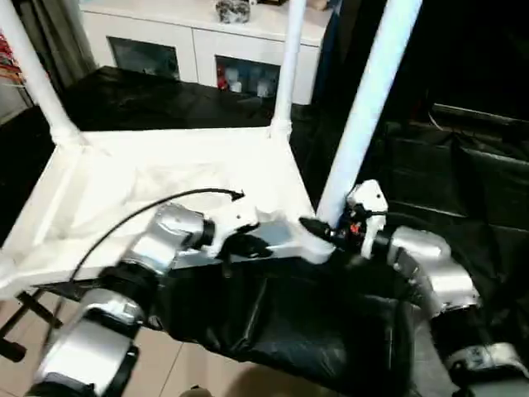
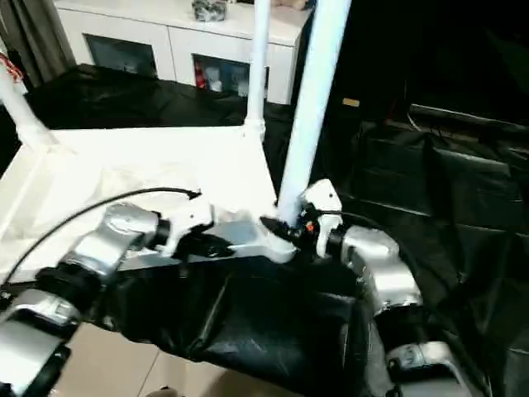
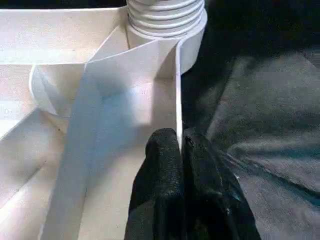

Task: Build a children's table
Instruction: Insert table leg to table base

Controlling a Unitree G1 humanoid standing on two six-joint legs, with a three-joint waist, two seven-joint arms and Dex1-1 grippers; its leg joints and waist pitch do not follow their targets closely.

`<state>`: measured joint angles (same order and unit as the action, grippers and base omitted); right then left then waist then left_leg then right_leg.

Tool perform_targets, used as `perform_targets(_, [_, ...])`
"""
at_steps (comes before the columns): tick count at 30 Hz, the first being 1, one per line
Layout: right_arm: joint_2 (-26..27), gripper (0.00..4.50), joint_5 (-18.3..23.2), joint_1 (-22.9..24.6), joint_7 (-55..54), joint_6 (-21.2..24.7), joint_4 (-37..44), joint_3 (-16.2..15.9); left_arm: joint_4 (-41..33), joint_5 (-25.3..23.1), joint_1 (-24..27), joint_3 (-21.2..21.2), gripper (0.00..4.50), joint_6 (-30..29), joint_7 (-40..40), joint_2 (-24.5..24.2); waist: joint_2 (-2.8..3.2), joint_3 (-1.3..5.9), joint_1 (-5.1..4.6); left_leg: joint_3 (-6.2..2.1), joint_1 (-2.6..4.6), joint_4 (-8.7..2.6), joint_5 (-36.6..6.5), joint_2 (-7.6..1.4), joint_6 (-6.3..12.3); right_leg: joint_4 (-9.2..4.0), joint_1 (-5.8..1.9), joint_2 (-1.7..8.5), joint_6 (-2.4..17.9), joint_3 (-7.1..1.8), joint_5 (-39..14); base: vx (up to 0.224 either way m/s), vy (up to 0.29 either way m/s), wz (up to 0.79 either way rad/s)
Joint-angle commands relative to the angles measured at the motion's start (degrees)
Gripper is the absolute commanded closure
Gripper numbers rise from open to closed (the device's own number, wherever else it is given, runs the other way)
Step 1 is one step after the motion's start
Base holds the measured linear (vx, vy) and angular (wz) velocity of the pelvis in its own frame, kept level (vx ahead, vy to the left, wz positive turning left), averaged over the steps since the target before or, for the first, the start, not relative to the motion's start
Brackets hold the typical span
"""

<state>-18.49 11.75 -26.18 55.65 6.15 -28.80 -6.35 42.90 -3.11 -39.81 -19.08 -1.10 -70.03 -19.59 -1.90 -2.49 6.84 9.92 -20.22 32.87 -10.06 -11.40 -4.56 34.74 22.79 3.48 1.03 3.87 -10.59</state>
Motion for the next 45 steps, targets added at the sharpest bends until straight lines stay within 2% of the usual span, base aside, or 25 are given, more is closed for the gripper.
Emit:
perform_targets(1, [-1.7, 2.57, -1.7, 2.9, 3.5, 2.6, -3.5, -3.4, -2.7, 0.9, -0.5, 0.5, 4.5, 0.8, -1.7, -1.9, 0.06, 2.95, 0.19, -0.62, 0.24, -4.18, -13.9, -2.32, 1.57, -4.59, -2.39, 5.19, 10.0, -2.93, -15.2, 0.0, 0.0, 0.0])
perform_targets(3, [-2.8, 2.57, -1.6, 3.1, 6.7, 1.5, -3.1, -4.2, -4.2, 1.3, -0.6, 0.6, 4.5, 0.6, -4.0, -3.6, -0.01, 3.11, 0.4, -0.49, 0.12, -3.92, -12.6, -2.31, 1.96, -4.15, -2.63, 5.22, 11.1, -2.92, -11.8, 0.0, 0.0, 0.0])
perform_targets(5, [-3.1, 2.57, -1.7, 3.1, 8.1, 0.9, -3.1, -4.6, -4.5, 1.2, -0.9, 0.6, 4.5, 0.5, -4.8, -4.3, -0.02, 3.06, 0.54, -0.38, 0.13, -3.86, -12.2, -2.28, 2.18, -4.1, -2.59, 5.11, 11.6, -2.84, -11.0, 0.0, 0.0, 0.0])
perform_targets(11, [-2.6, 2.57, -1.2, 1.8, 10.7, 0.1, -4.8, -4.5, -3.9, 0.6, -2.0, 1.5, 4.5, -0.5, -3.5, -4.9, -0.1, 2.76, 1.22, -0.43, 0.33, -4.08, -13.7, -2.38, 1.42, -4.34, -2.46, 5.23, 11.1, -2.85, -14.7, 0.0, 0.0, 0.0])
perform_targets(15, [-0.7, 2.57, 0.1, 0.9, 7.3, 0.3, -5.6, -2.7, -4.0, 0.7, -2.3, 2.9, 4.5, -3.2, 1.0, -3.7, -0.26, 2.57, 1.19, -0.55, 0.49, -4.26, -15.1, -2.38, 0.62, -4.57, -2.3, 5.35, 10.6, -2.93, -17.2, 0.0, 0.0, 0.0])
perform_targets(16, [-0.3, 2.57, 0.4, 0.7, 6.5, 0.3, -5.7, -2.3, -4.2, 0.8, -2.4, 3.3, 4.5, -3.7, 1.9, -3.3, -0.54, 2.57, 1.12, -0.57, 0.55, -4.32, -15.5, -2.4, 0.38, -4.7, -2.31, 5.41, 10.2, -2.95, -18.3, 0.0, 0.0, 0.0])
perform_targets(17, [0.7, 2.57, 0.4, 0.2, 3.9, -0.1, -6.4, -1.4, -4.5, 0.8, -2.5, 3.9, 4.5, -4.7, 4.2, -2.4, -0.69, 2.62, 1.09, -0.63, 0.55, -4.32, -15.6, -2.38, 0.09, -4.7, -2.35, 5.46, 9.9, -2.96, -19.2, 0.0, 0.0, 0.0])
perform_targets(18, [1.4, 2.57, 0.2, -0.2, 2.0, -0.3, -6.9, -0.7, -4.7, 0.7, -2.6, 4.3, 4.5, -5.4, 5.9, -1.8, -0.61, 2.56, 1.11, -0.69, 0.59, -4.36, -15.7, -2.36, -0.04, -4.77, -2.24, 5.52, 9.8, -2.93, -19.7, 0.0, 0.0, 0.0])
perform_targets(19, [2.9, 2.57, -0.4, -1.5, -3.1, -0.5, -8.9, 0.7, -5.4, 0.4, -2.9, 4.9, 4.5, -7.1, 9.3, -0.4, -0.85, 2.57, 1.01, -0.68, 0.48, -4.37, -15.5, -2.32, -0.2, -4.87, -2.33, 5.5, 9.5, -2.93, -20.2, 0.0, 0.0, 0.0])
perform_targets(21, [4.0, 2.57, -1.1, -2.8, -7.4, -1.2, -11.2, 1.6, -6.1, 0.3, -3.2, 5.3, 4.5, -8.7, 11.5, 0.8, -0.77, 2.62, 0.84, -0.79, 0.56, -4.38, -15.1, -2.31, -0.88, -4.76, -2.33, 5.6, 9.6, -2.86, -20.5, 0.0, 0.0, 0.0])
perform_targets(24, [5.6, 2.57, -1.7, -4.9, -13.3, -1.4, -14.7, 3.0, -7.6, 0.1, -3.6, 5.7, 4.5, -11.4, 15.1, 3.0, -0.92, 2.8, 0.57, -0.6, 0.32, -4.09, -13.0, -2.12, -0.55, -4.44, -2.48, 5.44, 10.2, -3.0, -16.6, 0.0, 0.0, 0.0])
perform_targets(25, [7.0, 2.57, -2.0, -6.6, -18.1, -0.9, -17.5, 4.0, -9.0, -0.1, -3.6, 6.1, 4.5, -13.6, 18.5, 5.0, -0.58, 2.88, 0.38, -0.57, 0.32, -4.05, -11.7, -2.15, -0.43, -4.12, -2.5, 5.3, 11.1, -2.96, -13.6, 0.0, 0.0, 0.0])
perform_targets(27, [8.0, 2.57, -2.3, -8.0, -21.9, -0.2, -19.8, 4.8, -10.2, -0.3, -3.6, 6.3, 4.5, -15.4, 21.3, 6.7, -0.61, 3.13, -0.09, -0.51, 0.22, -3.84, -9.5, -2.22, -0.71, -3.43, -2.7, 5.2, 12.8, -2.95, -8.5, 0.0, 0.0, 0.0])
perform_targets(29, [9.8, 2.57, -3.3, -10.4, -27.7, 0.4, -23.6, 5.4, -12.7, -1.5, -2.8, 5.3, 4.5, -18.0, 25.0, 9.6, -0.31, 3.35, -0.19, -0.4, -0.01, -3.46, -6.6, -1.92, 0.18, -2.94, -3.04, 4.92, 14.0, -2.87, -2.7, 0.0, 0.0, 0.0])
perform_targets(30, [10.2, 2.57, -3.6, -10.9, -28.7, 0.4, -24.3, 5.5, -13.1, -1.8, -2.6, 5.1, 4.5, -18.5, 25.7, 10.1, -0.46, 3.39, -0.29, -0.27, -0.1, -3.33, -5.9, -1.86, 0.87, -2.84, -3.14, 4.88, 14.3, -2.89, -0.8, 0.0, 0.0, 0.0])
perform_targets(32, [11.8, 2.57, -3.4, -12.1, -31.1, 0.6, -25.8, 6.1, -14.0, -3.4, -1.8, 4.0, 4.5, -20.3, 29.0, 12.5, -0.52, 3.36, -0.31, -0.21, -0.1, -3.28, -5.8, -1.82, 1.53, -2.82, -3.22, 4.85, 14.4, -2.87, 0.0, 0.0, 0.0, 0.0])
perform_targets(36, [13.8, 2.57, -3.7, -12.9, -32.8, 0.1, -26.7, 6.2, -14.4, -5.2, -0.6, 2.2, 4.5, -20.9, 31.4, 14.3, -0.45, 3.05, -0.22, -0.24, 0.07, -3.49, -8.7, -1.89, 1.53, -3.57, -3.12, 4.92, 13.2, -2.78, -5.2, 0.0, 0.0, 0.0])
perform_targets(38, [14.6, 2.57, -4.4, -13.5, -34.5, -1.1, -27.9, 6.2, -15.1, -5.4, -0.2, 1.6, 4.5, -21.5, 31.9, 14.3, -0.33, 2.94, -0.34, -0.33, 0.19, -3.7, -11.2, -1.95, 0.59, -3.96, -2.96, 4.96, 12.1, -2.81, -9.3, 0.0, 0.0, 0.0])
perform_targets(40, [15.3, 2.57, -3.8, -14.1, -35.2, -2.0, -29.0, 7.1, -15.8, -5.4, 0.0, 1.5, 4.5, -22.2, 32.3, 14.3, -0.25, 2.87, -0.47, -0.43, 0.36, -3.86, -12.6, -2.04, -0.18, -4.09, -2.78, 5.02, 11.7, -2.82, -11.2, 0.0, 0.0, 0.0])
perform_targets(43, [15.7, 2.57, -3.1, -14.7, -35.0, -2.8, -29.5, 8.2, -16.2, -5.4, 0.2, 1.5, 4.5, -22.5, 32.2, 14.2, -0.29, 2.97, -0.71, -0.41, 0.28, -3.8, -12.6, -1.96, -0.14, -4.0, -2.82, 4.93, 11.6, -2.89, -10.2, 0.0, 0.0, 0.0])
perform_targets(45, [16.0, 2.01, -2.6, -15.1, -34.4, -3.0, -29.5, 9.0, -16.5, -5.4, 0.4, 1.5, 4.5, -22.5, 31.8, 14.1, -0.23, 2.99, -0.8, -0.4, 0.19, -3.77, -12.0, -1.91, 0.11, -3.87, -2.86, 4.82, 11.9, -2.87, -8.9, 0.0, 0.0, 0.0])
